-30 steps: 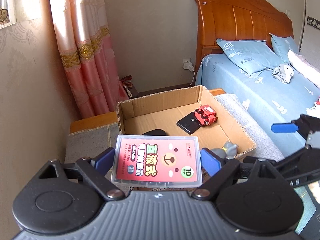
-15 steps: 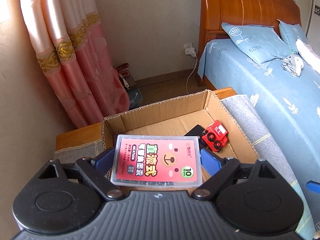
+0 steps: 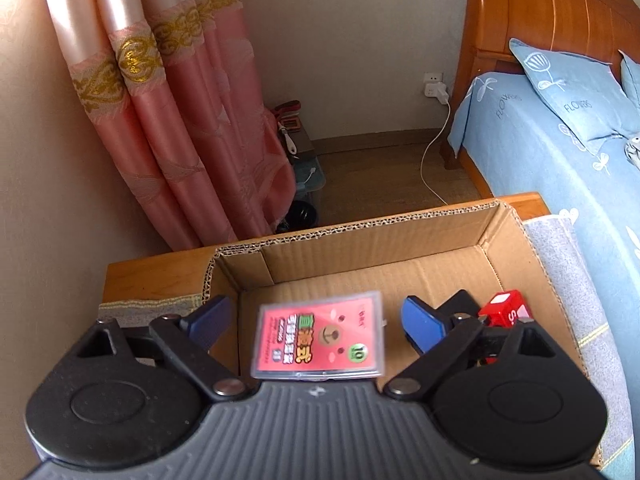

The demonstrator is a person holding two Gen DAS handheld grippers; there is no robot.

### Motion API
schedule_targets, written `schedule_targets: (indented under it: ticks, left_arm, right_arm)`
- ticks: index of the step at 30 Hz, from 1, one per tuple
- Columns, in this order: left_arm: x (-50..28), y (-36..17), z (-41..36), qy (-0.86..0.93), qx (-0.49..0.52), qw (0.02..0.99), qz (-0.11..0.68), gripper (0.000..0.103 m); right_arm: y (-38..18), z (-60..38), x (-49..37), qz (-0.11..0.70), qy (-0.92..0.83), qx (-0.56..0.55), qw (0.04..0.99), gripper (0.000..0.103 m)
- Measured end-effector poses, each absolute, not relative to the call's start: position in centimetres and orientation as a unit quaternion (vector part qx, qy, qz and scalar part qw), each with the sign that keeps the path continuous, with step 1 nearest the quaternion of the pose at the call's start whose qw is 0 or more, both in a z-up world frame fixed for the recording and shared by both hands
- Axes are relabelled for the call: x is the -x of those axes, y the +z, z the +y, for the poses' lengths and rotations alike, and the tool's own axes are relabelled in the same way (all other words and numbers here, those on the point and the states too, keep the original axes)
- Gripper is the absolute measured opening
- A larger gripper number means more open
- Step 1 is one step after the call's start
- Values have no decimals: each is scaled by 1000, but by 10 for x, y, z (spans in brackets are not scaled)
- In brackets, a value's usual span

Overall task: Organize rigid objects
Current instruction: 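Carry the card pack and red robot into the box and open both tools, then move both tools back to the bed, left tool toward the black cube robot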

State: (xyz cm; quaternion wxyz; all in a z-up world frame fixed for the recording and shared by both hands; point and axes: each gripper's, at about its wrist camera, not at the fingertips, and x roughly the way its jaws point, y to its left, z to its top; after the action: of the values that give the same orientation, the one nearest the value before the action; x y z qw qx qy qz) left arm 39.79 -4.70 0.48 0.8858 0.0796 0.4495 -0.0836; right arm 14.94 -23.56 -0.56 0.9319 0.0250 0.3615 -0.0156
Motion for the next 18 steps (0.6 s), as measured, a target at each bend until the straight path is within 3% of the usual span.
schedule_targets:
  ticks: [18]
  left_arm:
    - [-295, 61, -11, -94, -82, 903, 411, 99]
  right_arm:
    - [0, -211, -133, 349, 27, -29, 936, 103]
